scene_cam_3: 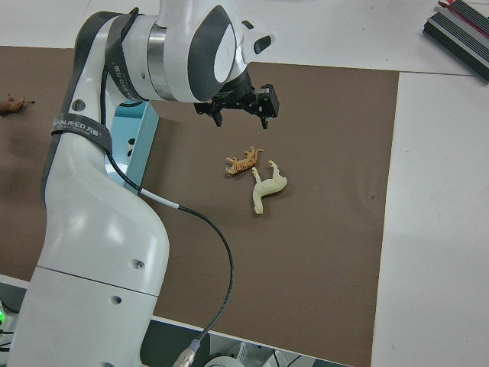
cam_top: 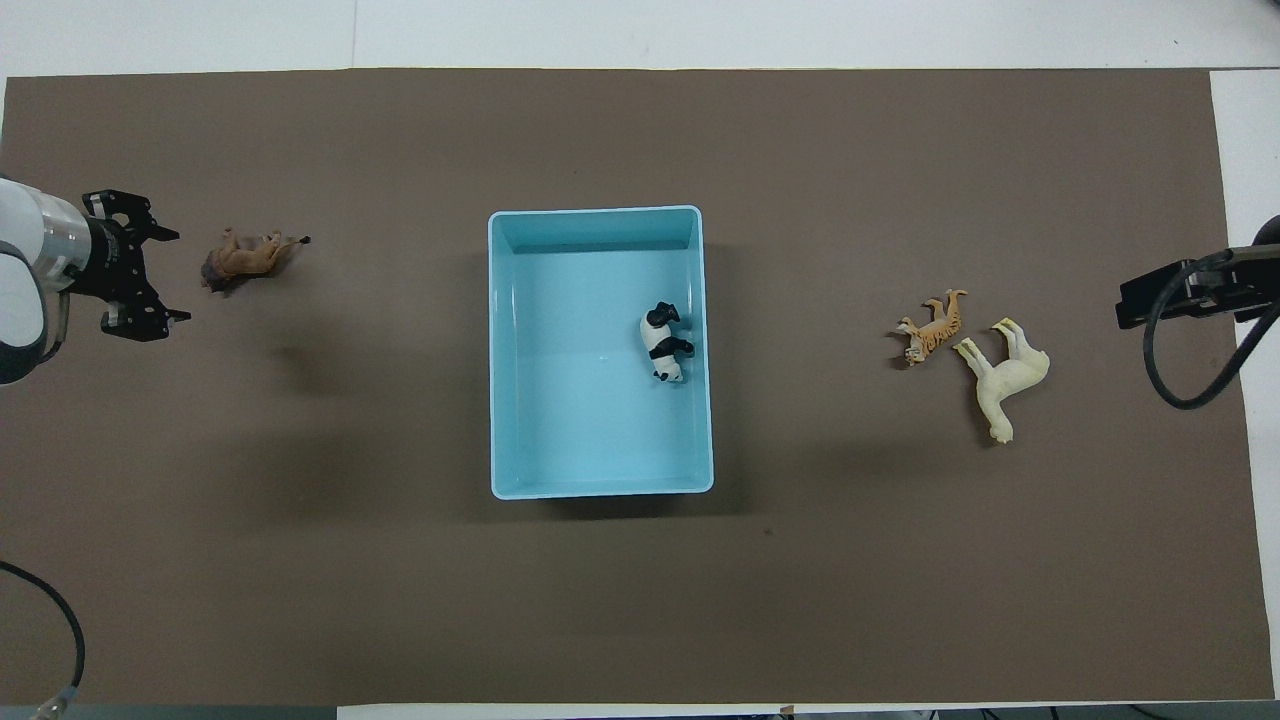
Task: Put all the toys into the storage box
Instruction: 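Grasp the brown horse with the left gripper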
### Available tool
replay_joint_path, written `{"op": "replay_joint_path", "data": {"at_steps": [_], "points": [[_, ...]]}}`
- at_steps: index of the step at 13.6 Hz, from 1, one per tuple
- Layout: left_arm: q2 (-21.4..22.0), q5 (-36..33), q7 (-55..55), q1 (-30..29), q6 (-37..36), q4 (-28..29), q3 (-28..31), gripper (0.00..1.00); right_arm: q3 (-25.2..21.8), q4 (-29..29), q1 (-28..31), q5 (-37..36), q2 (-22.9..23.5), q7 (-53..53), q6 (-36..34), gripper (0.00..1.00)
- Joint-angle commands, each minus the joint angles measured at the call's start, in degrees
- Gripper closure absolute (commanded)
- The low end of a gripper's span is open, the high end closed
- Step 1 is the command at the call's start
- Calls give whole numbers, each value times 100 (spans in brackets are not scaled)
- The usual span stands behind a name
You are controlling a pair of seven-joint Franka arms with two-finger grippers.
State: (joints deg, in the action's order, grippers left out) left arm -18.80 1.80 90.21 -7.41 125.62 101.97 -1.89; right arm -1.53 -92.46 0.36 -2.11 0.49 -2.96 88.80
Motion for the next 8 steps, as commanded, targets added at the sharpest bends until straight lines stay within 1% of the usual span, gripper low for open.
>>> {"op": "replay_joint_path", "data": {"at_steps": [1, 5, 8], "points": [[-633, -241, 401, 20, 75, -696, 31, 0, 12, -123, 69, 149, -110, -161, -29, 0], [-915, -197, 549, 37, 672, -687, 31, 0, 12, -123, 69, 149, -110, -161, -29, 0], [-1064, -258, 699, 117, 779, -626, 31, 0, 12, -123, 61, 149, -119, -161, -29, 0]]}}
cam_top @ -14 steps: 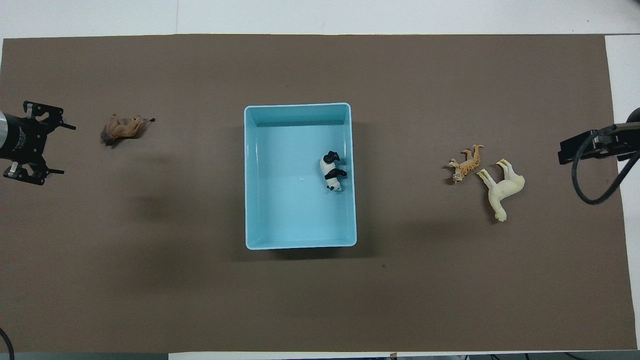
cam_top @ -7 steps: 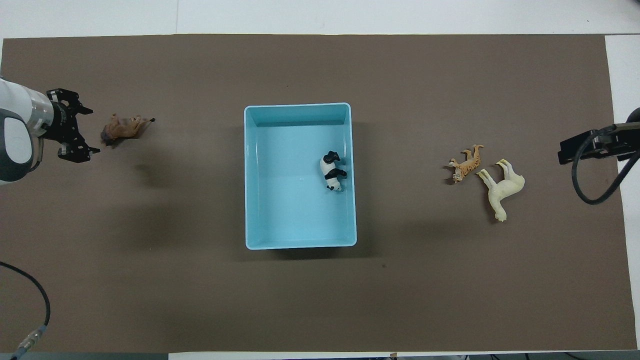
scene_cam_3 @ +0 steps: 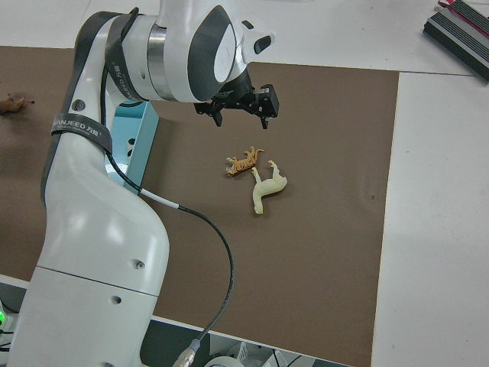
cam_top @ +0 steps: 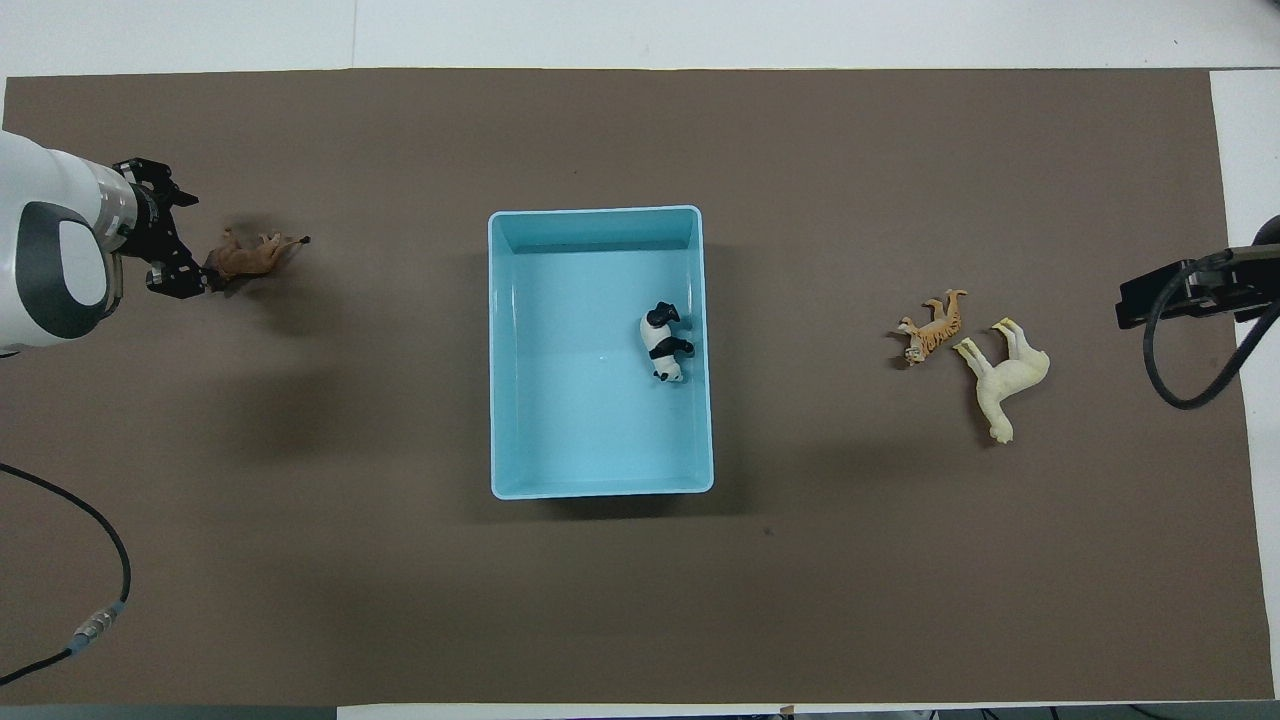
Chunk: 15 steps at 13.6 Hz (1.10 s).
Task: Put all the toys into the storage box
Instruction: 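Grasp the brown horse with the left gripper, then carry the brown horse with the left gripper into the box and release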
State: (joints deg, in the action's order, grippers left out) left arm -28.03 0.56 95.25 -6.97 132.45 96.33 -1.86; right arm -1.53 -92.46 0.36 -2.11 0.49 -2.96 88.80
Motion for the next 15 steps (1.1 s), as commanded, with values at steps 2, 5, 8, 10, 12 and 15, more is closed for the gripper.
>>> {"op": "replay_joint_path", "data": {"at_steps": [2, 5, 8, 10, 12, 15], "points": [[-124, -144, 204, 73, 158, 78, 37, 0, 12, -123, 69, 149, -119, -161, -29, 0], [-45, -144, 213, 187, 386, 429, 37, 0, 12, -123, 69, 149, -119, -161, -29, 0], [-1, -153, 283, 196, 694, 685, 37, 0, 12, -123, 69, 149, -110, -161, -29, 0], [8, -153, 284, 187, 712, 712, 37, 0, 12, -123, 69, 149, -119, -161, -29, 0], [17, -153, 275, 170, 826, 808, 37, 1, 12, -123, 69, 149, -110, -161, -29, 0], [34, -153, 266, 178, 835, 826, 37, 41, 12, -123, 61, 149, -110, -161, -29, 0]]}}
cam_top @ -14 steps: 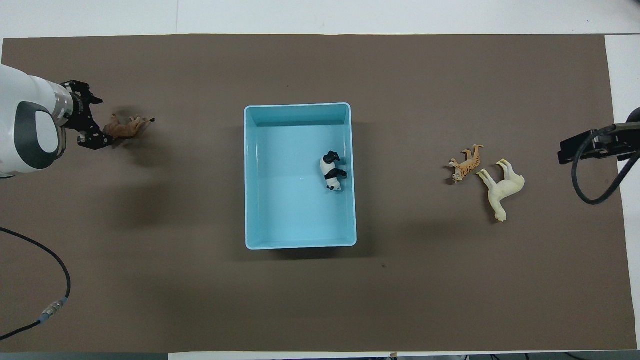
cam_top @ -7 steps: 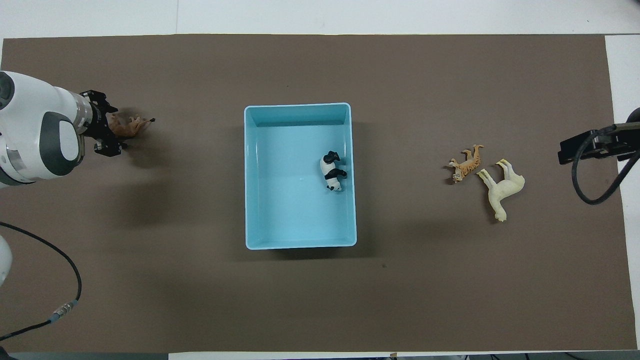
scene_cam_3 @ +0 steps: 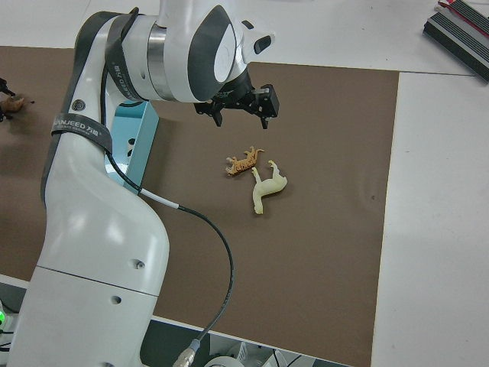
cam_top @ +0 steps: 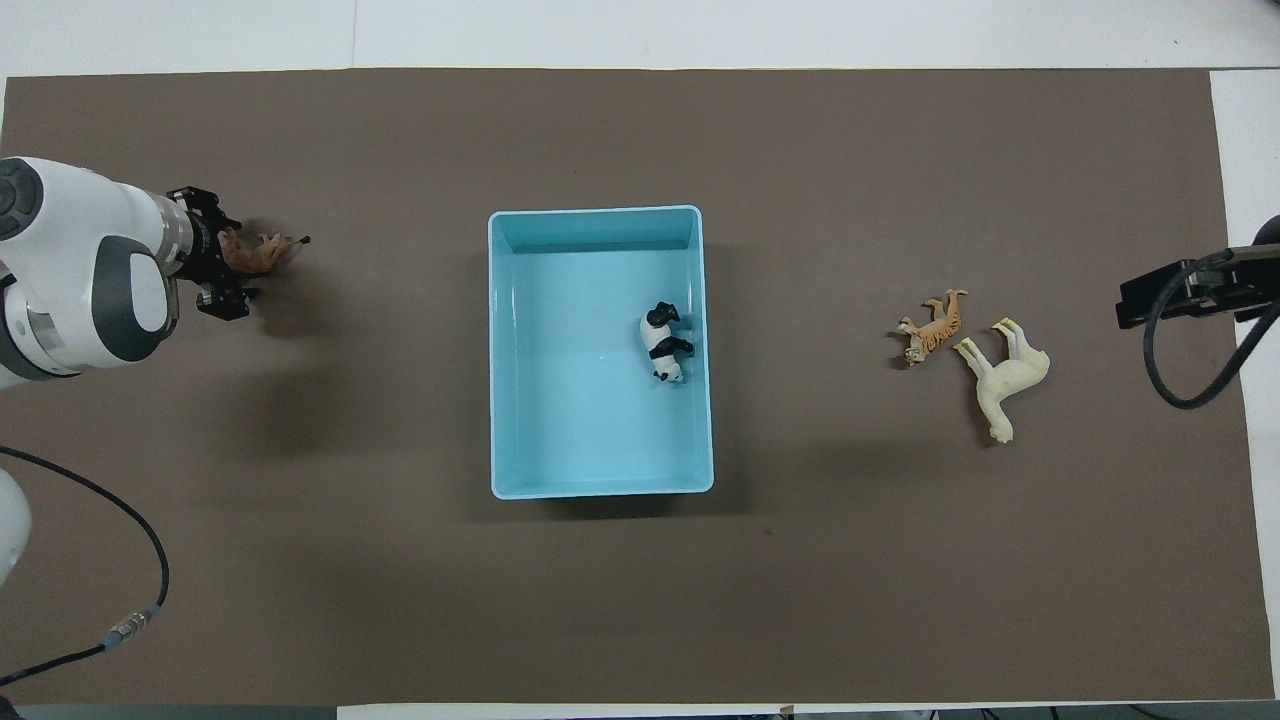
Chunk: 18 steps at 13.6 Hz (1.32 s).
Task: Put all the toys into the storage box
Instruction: 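Carry the brown horse with the left gripper into the box and release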
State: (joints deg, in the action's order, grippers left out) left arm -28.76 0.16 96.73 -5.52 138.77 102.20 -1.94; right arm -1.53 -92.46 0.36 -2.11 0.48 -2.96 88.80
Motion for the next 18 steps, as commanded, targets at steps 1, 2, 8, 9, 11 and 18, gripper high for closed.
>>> {"op": "replay_joint_path", "data": {"at_steps": [1, 2, 8, 9, 11, 18], "points": [[107, -121, 110, 33, 194, 239, 45, 59, 12, -123, 69, 149, -110, -161, -29, 0], [116, -121, 110, 42, 168, 231, 45, 77, 12, -123, 69, 149, -119, -161, -29, 0], [421, -508, 83, 384, -1262, -358, -8, 99, 12, -123, 69, 149, -119, -161, -29, 0], [659, -465, 83, 428, -1500, -367, -43, 100, 12, -123, 69, 149, -119, -161, -29, 0], [1221, -54, 83, 604, -2027, -402, -130, 100, 12, -123, 69, 149, -110, -161, -29, 0], [1610, 265, 892, 2728, -1655, -369, -553, 100, 12, -123, 69, 149, -119, -161, -29, 0]]}}
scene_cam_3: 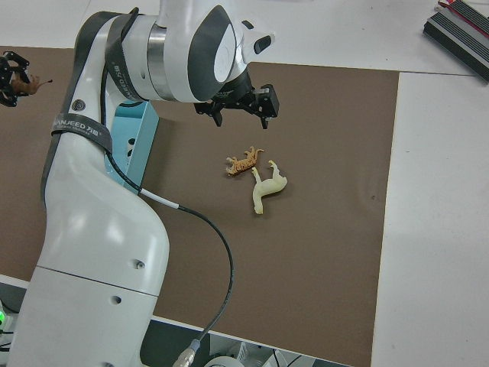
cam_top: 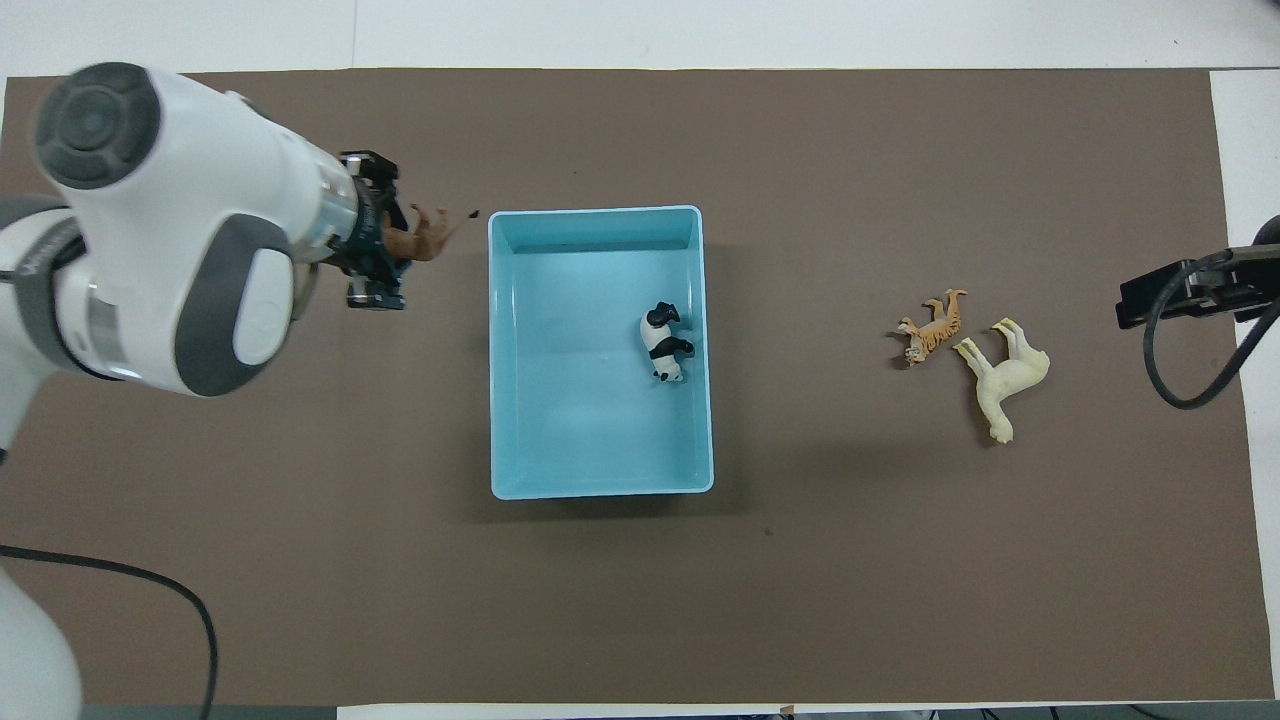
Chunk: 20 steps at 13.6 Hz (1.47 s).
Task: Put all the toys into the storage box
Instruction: 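Carry the brown horse with the left gripper into the box and release, then return the left gripper to rest while the right gripper reaches forward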
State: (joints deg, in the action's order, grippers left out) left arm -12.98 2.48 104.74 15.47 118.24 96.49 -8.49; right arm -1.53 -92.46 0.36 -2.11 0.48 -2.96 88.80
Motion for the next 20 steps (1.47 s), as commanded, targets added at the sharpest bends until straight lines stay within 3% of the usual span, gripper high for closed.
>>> {"op": "replay_joint_path", "data": {"at_steps": [1, 2, 5, 6, 7, 9, 11, 15, 20], "points": [[110, 33, 151, 833, 758, 447, 111, 100, 12, -123, 69, 149, -110, -161, -29, 0], [129, 33, 161, 931, 1119, 667, 102, 94, 12, -123, 61, 149, -110, -161, -29, 0], [242, 24, 82, 1090, 1430, 1248, 111, 52, 12, -123, 69, 149, -119, -161, -29, 0], [260, 16, 73, 1081, 1421, 1275, 111, 15, 12, -123, 69, 149, -119, -161, -29, 0], [252, 7, 82, 1055, 1413, 1241, 120, 0, 12, -123, 69, 149, -110, -161, -29, 0], [234, -80, 73, 1046, 994, 1074, 146, 0, 12, -123, 69, 149, -119, -161, -29, 0], [417, -755, -180, 959, 440, 959, 181, 0, 12, -123, 69, 149, -119, -161, -29, 0], [1015, -775, -2785, -453, -396, 950, 181, 0, 12, -123, 61, 149, -119, -161, -29, 0], [1727, -775, -7179, -1843, -1592, 924, 199, 0, 12, -123, 69, 149, -119, -161, -29, 0]]}}
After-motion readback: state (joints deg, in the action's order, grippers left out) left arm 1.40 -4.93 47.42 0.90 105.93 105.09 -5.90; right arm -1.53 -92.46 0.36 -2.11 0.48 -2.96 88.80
